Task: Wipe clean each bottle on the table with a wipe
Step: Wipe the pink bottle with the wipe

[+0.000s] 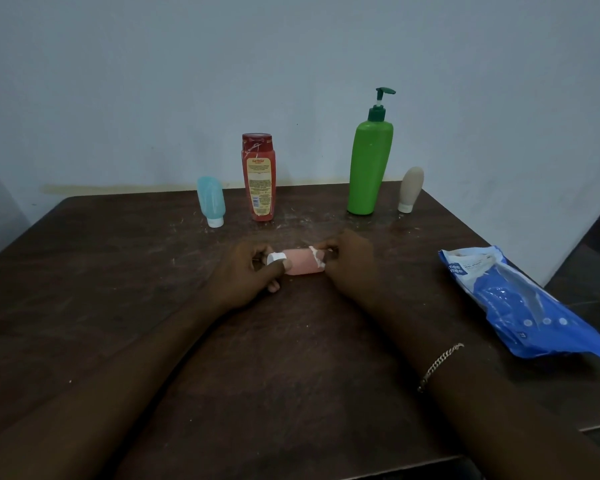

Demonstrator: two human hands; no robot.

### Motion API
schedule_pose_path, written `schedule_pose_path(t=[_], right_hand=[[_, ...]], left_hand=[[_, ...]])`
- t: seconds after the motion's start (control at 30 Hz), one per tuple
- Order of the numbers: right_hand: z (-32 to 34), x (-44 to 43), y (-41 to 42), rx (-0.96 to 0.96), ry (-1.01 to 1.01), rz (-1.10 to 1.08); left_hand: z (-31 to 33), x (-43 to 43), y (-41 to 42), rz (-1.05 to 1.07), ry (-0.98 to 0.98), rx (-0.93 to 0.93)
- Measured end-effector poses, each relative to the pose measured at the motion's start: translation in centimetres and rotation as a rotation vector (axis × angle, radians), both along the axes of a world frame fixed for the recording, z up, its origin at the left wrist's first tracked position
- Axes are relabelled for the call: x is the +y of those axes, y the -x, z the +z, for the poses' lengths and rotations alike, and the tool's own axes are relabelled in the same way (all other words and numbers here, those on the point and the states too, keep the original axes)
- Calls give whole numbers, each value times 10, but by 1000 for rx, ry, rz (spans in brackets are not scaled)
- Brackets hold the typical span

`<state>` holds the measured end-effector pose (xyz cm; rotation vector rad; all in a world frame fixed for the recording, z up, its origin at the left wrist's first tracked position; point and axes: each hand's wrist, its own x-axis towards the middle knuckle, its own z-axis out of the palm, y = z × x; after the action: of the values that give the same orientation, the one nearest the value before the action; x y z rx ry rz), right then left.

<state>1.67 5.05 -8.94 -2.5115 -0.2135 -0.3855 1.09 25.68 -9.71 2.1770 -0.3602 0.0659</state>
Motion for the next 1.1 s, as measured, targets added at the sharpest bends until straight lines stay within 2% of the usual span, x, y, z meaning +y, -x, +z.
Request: schedule_pose_path(t=[0.23, 0.43, 0.6, 0.8, 0.97, 1.1], right_hand=[[1, 4, -1, -106, -52, -23], [6, 18, 7, -138, 12, 100], [6, 19, 10, -90, 33, 164], [6, 23, 12, -99, 17, 166], [9, 22, 13, -23, 73, 244], [10, 14, 5, 12, 7, 121]], left_hand=[[-3, 2, -3, 12, -26, -62], [-5, 0, -2, 33, -41, -200], [-2, 0, -3, 56, 108, -83], [-2, -1, -7, 144, 160, -41], [0, 0, -7, 154, 94, 52], [2, 1, -5, 129, 40, 40]])
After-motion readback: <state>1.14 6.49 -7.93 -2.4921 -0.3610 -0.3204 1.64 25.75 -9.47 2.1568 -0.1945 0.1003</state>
